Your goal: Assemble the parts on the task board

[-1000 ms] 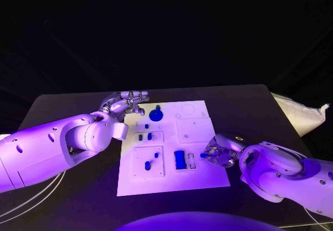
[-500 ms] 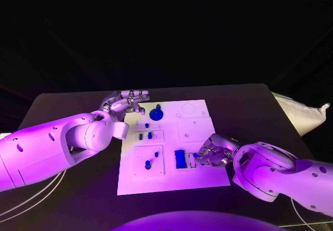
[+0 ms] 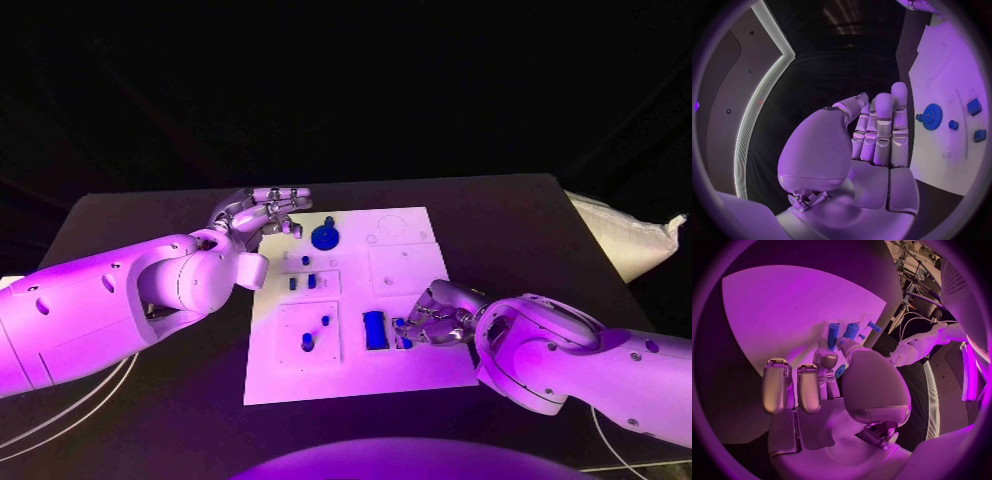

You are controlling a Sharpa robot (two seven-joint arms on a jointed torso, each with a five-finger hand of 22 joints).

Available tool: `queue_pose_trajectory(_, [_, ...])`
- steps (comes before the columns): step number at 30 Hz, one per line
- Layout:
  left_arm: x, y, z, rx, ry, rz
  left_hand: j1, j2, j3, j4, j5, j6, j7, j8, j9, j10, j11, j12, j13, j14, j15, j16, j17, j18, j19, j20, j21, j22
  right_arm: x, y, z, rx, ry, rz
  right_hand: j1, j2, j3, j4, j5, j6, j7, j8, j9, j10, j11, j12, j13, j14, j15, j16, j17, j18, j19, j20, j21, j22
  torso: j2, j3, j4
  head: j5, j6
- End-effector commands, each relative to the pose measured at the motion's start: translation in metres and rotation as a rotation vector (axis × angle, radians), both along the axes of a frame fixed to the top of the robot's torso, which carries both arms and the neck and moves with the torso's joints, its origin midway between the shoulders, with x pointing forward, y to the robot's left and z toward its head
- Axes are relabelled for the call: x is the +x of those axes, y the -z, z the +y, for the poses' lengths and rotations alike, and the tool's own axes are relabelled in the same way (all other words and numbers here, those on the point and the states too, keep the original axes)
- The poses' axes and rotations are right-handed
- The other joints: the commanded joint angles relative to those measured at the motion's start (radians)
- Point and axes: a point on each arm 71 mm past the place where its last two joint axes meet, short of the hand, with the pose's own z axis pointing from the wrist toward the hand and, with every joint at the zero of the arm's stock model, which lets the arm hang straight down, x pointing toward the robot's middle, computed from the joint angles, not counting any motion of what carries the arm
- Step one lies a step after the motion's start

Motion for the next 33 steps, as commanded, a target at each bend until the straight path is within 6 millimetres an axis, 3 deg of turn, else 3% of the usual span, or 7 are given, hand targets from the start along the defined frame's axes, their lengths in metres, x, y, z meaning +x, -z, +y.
queue_pose_trajectory(1, [-0.0009, -0.0012, -0.0029, -0.009, 0.021, -0.006, 0.005, 0.004, -0.004, -0.003, 0.004, -0.005, 0.000, 0.003, 0.001, -0.007, 0.003, 0.003, -0.001, -0.007, 0.001, -0.001, -0.001, 0.019, -0.006, 0.001, -0.006, -0.001, -0.0007, 0.0020, 0.0019, -0.024, -0.014, 0.013, -0.009, -0.004, -0.008, 0.000, 0.005, 0.004, 0.000, -0.006, -0.002, 0.007, -0.003, 0.005, 0.001, 0.062, -0.005, 0.003, 0.015, -0.017, 0.001, -0.004, 0.005, 0.001, 0.000, 0.0003, -0.0003, 0.001, 0.000])
queue_pose_trajectory(4, [-0.0009, -0.0012, -0.0029, -0.009, 0.021, -0.006, 0.005, 0.004, -0.004, -0.003, 0.004, -0.005, 0.000, 0.003, 0.001, -0.007, 0.003, 0.003, -0.001, -0.007, 0.001, -0.001, -0.001, 0.019, -0.006, 0.001, -0.006, -0.001, -0.0005, 0.0024, 0.0024, -0.031, -0.021, 0.013, -0.013, -0.004, -0.019, 0.004, 0.005, 0.006, -0.001, -0.005, -0.001, 0.009, -0.004, 0.009, 0.004, 0.062, -0.006, 0.003, 0.016, -0.017, 0.001, -0.005, 0.005, 0.001, 0.000, 0.0005, -0.0006, 0.002, -0.001])
queue_pose_trajectory(7, [-0.0009, -0.0011, -0.0029, -0.009, 0.021, -0.006, 0.005, 0.004, -0.004, -0.003, 0.004, -0.005, 0.000, 0.003, 0.001, -0.007, 0.003, 0.003, -0.001, -0.007, 0.001, -0.001, -0.001, 0.019, -0.006, 0.001, -0.006, -0.001, -0.0003, 0.0026, 0.0028, -0.037, -0.027, 0.012, -0.039, -0.025, -0.065, 0.020, -0.003, 0.009, -0.002, -0.004, 0.002, 0.011, -0.004, 0.011, 0.009, 0.062, -0.006, 0.003, 0.017, -0.017, 0.001, -0.005, 0.005, 0.001, 0.000, 0.0008, -0.0014, 0.003, -0.001])
queue_pose_trajectory(12, [-0.0009, -0.0011, -0.0030, -0.009, 0.022, -0.005, 0.005, 0.004, -0.004, -0.003, 0.004, -0.005, 0.000, 0.003, 0.001, -0.007, 0.003, 0.003, -0.001, -0.007, 0.001, -0.001, -0.001, 0.019, -0.006, 0.001, -0.006, -0.001, 0.0003, 0.0022, 0.0031, -0.046, -0.034, -0.002, -0.057, -0.034, -0.131, 0.044, -0.102, 0.011, -0.002, -0.005, 0.004, 0.013, -0.004, 0.010, 0.015, 0.062, -0.006, 0.003, 0.016, -0.017, 0.001, -0.006, 0.004, 0.001, -0.001, 0.0010, -0.0016, 0.003, -0.001])
queue_pose_trajectory(16, [-0.0008, -0.0010, -0.0031, -0.009, 0.022, -0.005, 0.005, 0.004, -0.004, -0.003, 0.004, -0.005, 0.000, 0.003, 0.001, -0.007, 0.003, 0.003, -0.001, -0.007, 0.001, -0.001, -0.001, 0.019, -0.006, 0.001, -0.006, -0.001, 0.0002, 0.0019, 0.0043, -0.049, -0.042, -0.007, -0.051, -0.031, -0.169, 0.056, -0.150, 0.010, -0.003, -0.006, 0.006, 0.012, -0.004, 0.007, 0.017, 0.062, -0.006, 0.002, 0.016, -0.017, 0.001, -0.006, 0.004, 0.001, -0.001, 0.0005, -0.0009, 0.003, -0.001])
queue_pose_trajectory(23, [-0.0007, -0.0008, -0.0030, -0.008, 0.023, -0.003, 0.005, 0.004, -0.005, -0.004, 0.004, -0.006, 0.000, 0.004, 0.001, -0.009, 0.003, 0.004, -0.001, -0.008, 0.001, 0.000, -0.002, 0.019, -0.006, 0.001, -0.006, -0.001, -0.0008, 0.0009, 0.0065, -0.046, -0.053, -0.011, -0.054, -0.013, -0.213, 0.083, -0.161, 0.014, -0.005, -0.005, 0.008, 0.016, -0.005, 0.012, 0.026, 0.063, -0.007, 0.004, 0.020, -0.017, 0.001, -0.006, 0.004, 0.002, -0.001, 0.0005, -0.0015, 0.003, -0.001])
queue_pose_trajectory(33, [-0.0006, -0.0006, -0.0027, -0.008, 0.023, -0.002, 0.005, 0.004, -0.005, -0.004, 0.004, -0.006, 0.000, 0.004, 0.001, -0.009, 0.003, 0.004, -0.001, -0.008, 0.001, 0.000, -0.002, 0.019, -0.006, 0.001, -0.006, -0.001, -0.0039, -0.0036, 0.0067, -0.037, -0.060, -0.036, -0.073, 0.006, -0.249, 0.093, -0.152, 0.016, -0.006, -0.004, 0.010, 0.019, -0.006, 0.012, 0.031, 0.063, -0.008, 0.004, 0.021, -0.017, 0.002, -0.007, 0.004, 0.003, -0.001, 0.0012, -0.0010, 0.003, -0.001])
